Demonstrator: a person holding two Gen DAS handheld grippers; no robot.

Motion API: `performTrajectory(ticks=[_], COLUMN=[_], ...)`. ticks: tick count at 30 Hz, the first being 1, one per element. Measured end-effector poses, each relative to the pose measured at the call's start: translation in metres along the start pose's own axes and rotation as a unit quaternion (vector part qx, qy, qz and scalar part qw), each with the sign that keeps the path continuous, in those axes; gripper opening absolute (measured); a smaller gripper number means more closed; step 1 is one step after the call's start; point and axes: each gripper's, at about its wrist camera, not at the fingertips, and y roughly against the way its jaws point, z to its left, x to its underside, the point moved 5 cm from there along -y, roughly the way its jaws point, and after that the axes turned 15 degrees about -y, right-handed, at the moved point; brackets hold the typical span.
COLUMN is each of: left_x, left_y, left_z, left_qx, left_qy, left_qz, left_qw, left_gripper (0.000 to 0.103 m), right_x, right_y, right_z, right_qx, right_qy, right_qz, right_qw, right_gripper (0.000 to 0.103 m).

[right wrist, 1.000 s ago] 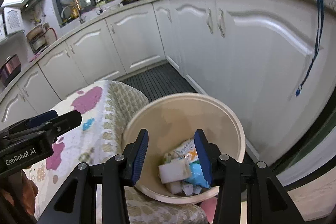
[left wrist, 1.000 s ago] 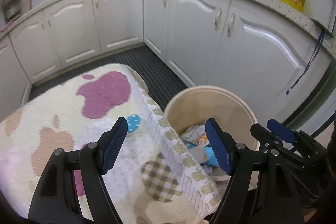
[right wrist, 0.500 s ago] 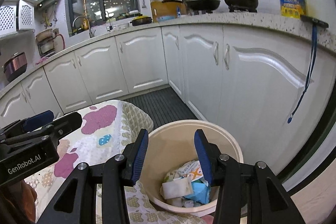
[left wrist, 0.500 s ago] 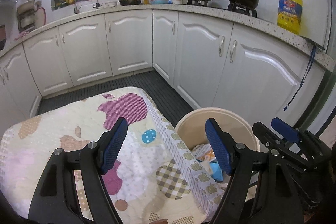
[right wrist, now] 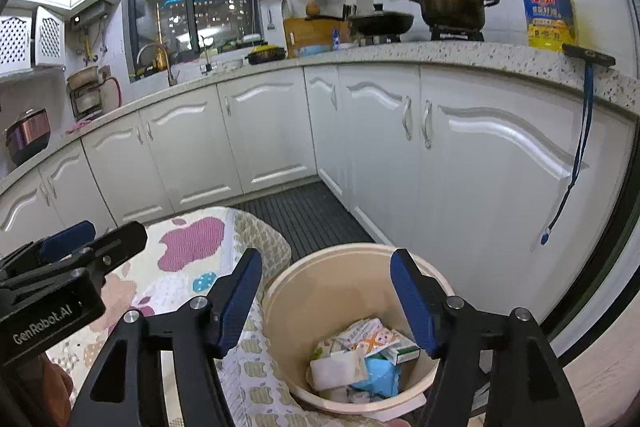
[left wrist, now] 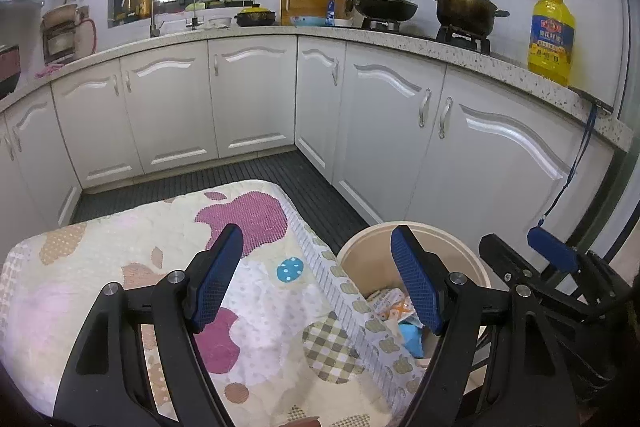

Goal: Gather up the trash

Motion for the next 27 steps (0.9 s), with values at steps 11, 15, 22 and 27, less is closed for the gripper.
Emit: performTrajectory(ticks=[11, 15, 22, 27], left_x=[-0.003, -0.004, -0.006, -0.006], left_y=[0.006, 0.009, 0.012, 0.012], left_z=[0.003, 0.004, 0.005, 0.008], left_qx=[-0.006, -0.008, -0.01, -0.01], left_qy=[-0.003, -0.003, -0.002, 0.001], left_qz=[-0.011, -0.017, -0.024, -0.026], left_qw=[0.9999, 0.9998, 0.9997, 0.9996], left_gripper=[0.076, 0.076, 0.076, 0.076], right_x=[-0.005, -0.009, -0.012, -0.012], right_y=[0.006, 0.008, 0.01, 0.01], right_z=[0.007, 0.008, 0.011, 0.012], right_qx=[-0.003, -0.003, -0.002, -0.001], right_qy=[0.008, 0.007, 0.007, 0.008], right_qz=[-0.01, -0.016, -0.024, -0.024], right_qw=[1.0, 1.0, 1.0, 1.0], right_gripper=[0.065, 0.066, 0.066, 0.066])
